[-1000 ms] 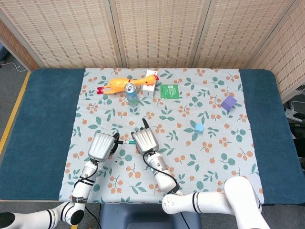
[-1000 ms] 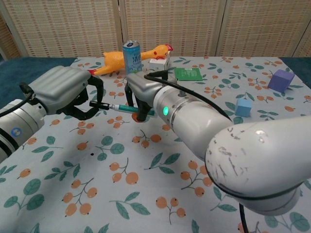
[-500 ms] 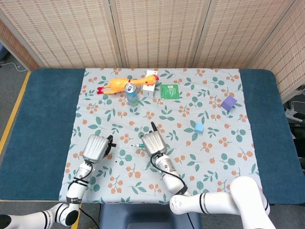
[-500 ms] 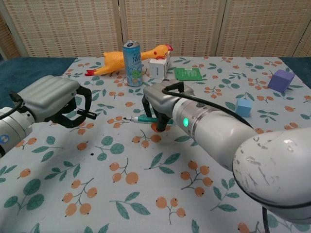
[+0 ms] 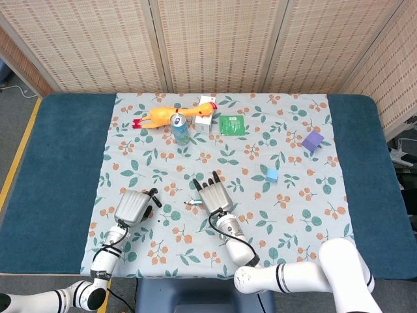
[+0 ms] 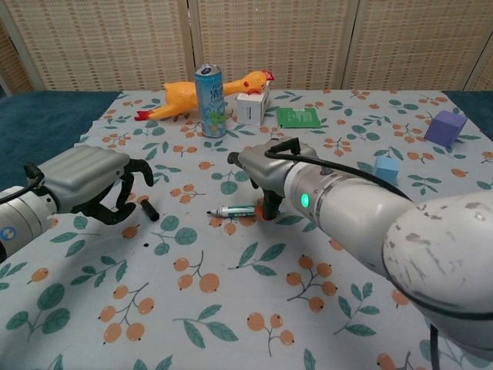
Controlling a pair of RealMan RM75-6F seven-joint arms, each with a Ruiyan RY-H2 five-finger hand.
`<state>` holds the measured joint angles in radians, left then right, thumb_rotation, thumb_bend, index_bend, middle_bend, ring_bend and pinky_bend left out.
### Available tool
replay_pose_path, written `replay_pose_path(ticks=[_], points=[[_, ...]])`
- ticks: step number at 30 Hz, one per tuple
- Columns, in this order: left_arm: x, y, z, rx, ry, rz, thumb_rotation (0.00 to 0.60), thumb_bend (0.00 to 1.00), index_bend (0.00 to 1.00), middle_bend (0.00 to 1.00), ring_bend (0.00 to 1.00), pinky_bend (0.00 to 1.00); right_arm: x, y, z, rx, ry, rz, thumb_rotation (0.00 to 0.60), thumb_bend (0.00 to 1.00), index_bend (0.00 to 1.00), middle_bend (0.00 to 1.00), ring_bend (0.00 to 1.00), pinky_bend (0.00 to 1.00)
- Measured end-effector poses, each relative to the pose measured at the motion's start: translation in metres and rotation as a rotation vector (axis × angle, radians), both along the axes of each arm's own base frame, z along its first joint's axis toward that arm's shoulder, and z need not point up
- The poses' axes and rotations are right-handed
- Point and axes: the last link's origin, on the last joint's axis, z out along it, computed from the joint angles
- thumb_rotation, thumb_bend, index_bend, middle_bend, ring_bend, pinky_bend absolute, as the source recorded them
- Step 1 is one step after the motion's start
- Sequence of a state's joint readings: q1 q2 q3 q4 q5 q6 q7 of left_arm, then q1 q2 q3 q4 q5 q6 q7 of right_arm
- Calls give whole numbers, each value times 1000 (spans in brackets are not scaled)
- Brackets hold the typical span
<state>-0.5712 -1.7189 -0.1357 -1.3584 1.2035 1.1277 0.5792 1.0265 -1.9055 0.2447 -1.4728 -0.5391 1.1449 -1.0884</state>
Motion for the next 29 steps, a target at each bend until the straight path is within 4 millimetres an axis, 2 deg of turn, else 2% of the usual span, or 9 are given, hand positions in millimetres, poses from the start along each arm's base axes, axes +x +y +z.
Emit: replay_pose_path(ticks=[4, 6, 8, 10, 14, 17, 19, 25, 29], points=[[1, 0, 4, -11, -25, 27, 600, 385, 158, 389, 672, 891, 3, 1, 9, -1, -18, 0, 600, 274, 0, 234, 146, 0], [4, -1, 8, -10, -48, 30, 600, 383, 128, 328, 556, 868, 4, 3, 17, -5, -30, 7, 600, 266, 0, 202, 121, 0], [5, -4, 17, -7, -80, 27, 600, 380, 85, 224, 342, 773, 2, 7, 26, -10, -39, 17, 600, 242, 0, 145, 70, 0], [4, -10, 32, -2, -120, 20, 600, 380, 33, 112, 117, 587, -3, 13, 42, -22, -50, 31, 600, 215, 0, 78, 16, 0], [-13, -30, 64, 3, -193, 10, 600, 385, 0, 24, 0, 358, -26, 35, 80, -68, -77, 62, 600, 202, 0, 9, 0, 0], [-37, -55, 88, 9, -243, 16, 600, 385, 0, 0, 0, 177, -59, 53, 111, -138, -85, 75, 600, 201, 0, 0, 0, 0], [-57, -76, 104, 37, -272, 27, 600, 386, 0, 0, 0, 132, -92, 69, 134, -208, -88, 56, 600, 201, 0, 0, 0, 0], [-115, -118, 139, 168, -155, 45, 600, 386, 0, 0, 0, 83, -194, 132, 196, -464, -88, -139, 600, 192, 0, 0, 0, 0], [-124, -126, 148, 183, -100, 59, 600, 387, 0, 0, 0, 83, -238, 163, 221, -558, -48, -200, 600, 185, 0, 0, 0, 0]])
